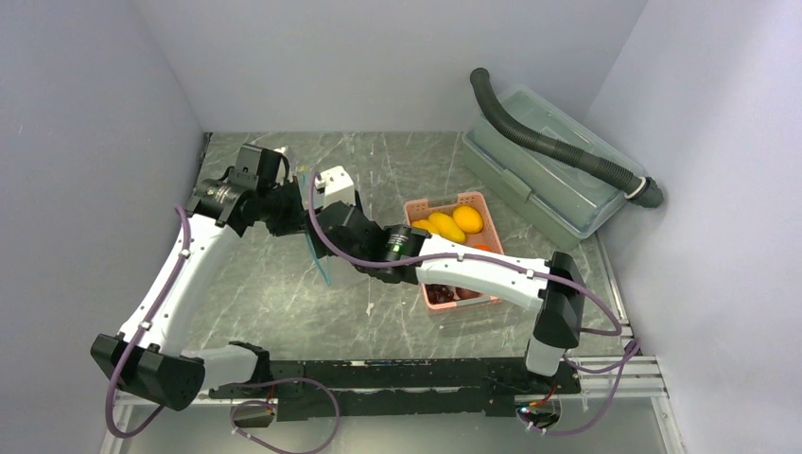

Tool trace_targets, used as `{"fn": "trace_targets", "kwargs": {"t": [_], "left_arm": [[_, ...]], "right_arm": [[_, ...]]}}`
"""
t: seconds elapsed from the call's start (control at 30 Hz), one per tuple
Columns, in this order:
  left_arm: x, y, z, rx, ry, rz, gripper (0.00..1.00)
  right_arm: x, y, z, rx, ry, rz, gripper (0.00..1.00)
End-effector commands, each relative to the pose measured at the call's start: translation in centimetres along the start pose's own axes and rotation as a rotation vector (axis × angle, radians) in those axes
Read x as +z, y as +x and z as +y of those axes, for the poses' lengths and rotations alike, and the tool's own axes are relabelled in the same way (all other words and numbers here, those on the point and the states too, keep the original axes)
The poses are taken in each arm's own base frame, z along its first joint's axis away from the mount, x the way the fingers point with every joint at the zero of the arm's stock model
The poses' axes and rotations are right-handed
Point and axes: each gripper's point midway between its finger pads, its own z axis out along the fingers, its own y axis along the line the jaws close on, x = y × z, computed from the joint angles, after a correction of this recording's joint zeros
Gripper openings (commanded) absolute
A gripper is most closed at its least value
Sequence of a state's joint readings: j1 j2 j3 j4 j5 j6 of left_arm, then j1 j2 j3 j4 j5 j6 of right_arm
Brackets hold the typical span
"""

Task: Place the food in the zip-top bag and seal the zipper
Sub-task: Open the zipper of the food storage bag.

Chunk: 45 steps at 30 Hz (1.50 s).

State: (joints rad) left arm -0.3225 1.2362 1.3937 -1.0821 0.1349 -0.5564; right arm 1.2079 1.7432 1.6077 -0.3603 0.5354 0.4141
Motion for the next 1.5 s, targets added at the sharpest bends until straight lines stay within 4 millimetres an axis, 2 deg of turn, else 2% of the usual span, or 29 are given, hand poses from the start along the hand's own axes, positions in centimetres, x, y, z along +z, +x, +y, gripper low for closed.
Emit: {"fn": "trace_targets", "kwargs": {"t": [0.0, 0.3, 0.47, 0.63, 0.73, 0.77, 0.9, 1.03, 1.23, 1.47], "left_arm": [[-2.0, -0.2, -1.1, 0.044, 0.054, -0.038, 0.00], [-2.6, 0.4, -0.6, 0.067, 0.026, -0.035, 0.00], [-3.2, 0.4, -0.8, 0.081, 0.026, -0.043, 0.00], [-3.8, 0.5, -1.2, 0.108, 0.027, -0.041, 0.00], [-4.1, 0.5, -0.9, 0.123, 0.009, -0.044, 0.00], [-4.1, 0.4, -0.7, 0.127, -0.008, -0.049, 0.00], [-4.5, -0.7, 0.7, 0.132, -0.099, -0.092, 0.00], [-5.3, -1.7, 2.0, 0.138, -0.185, -0.138, 0.00], [-5.9, -2.8, 2.6, 0.164, -0.234, -0.173, 0.00], [-5.0, -3.6, 2.8, 0.204, -0.257, -0.168, 0.00]], "right_arm": [[0.0, -3.0, -0.6, 0.020, 0.076, -0.078, 0.62], [0.2, -3.3, -1.8, -0.012, 0.154, -0.090, 0.53], [0.4, -3.3, -2.6, -0.042, 0.205, -0.092, 0.42], [0.5, -3.6, -3.4, -0.051, 0.230, -0.096, 0.22], [0.4, -3.8, -3.5, -0.048, 0.226, -0.097, 0.03], [0.3, -3.8, -3.5, -0.045, 0.223, -0.097, 0.00], [0.3, -3.5, -3.5, -0.029, 0.193, -0.085, 0.00], [0.7, -2.4, -5.1, -0.009, 0.214, -0.060, 0.00], [0.7, -1.0, -7.9, 0.042, 0.232, -0.040, 0.00], [1.6, 1.7, -9.2, 0.121, 0.186, 0.021, 0.00]]}}
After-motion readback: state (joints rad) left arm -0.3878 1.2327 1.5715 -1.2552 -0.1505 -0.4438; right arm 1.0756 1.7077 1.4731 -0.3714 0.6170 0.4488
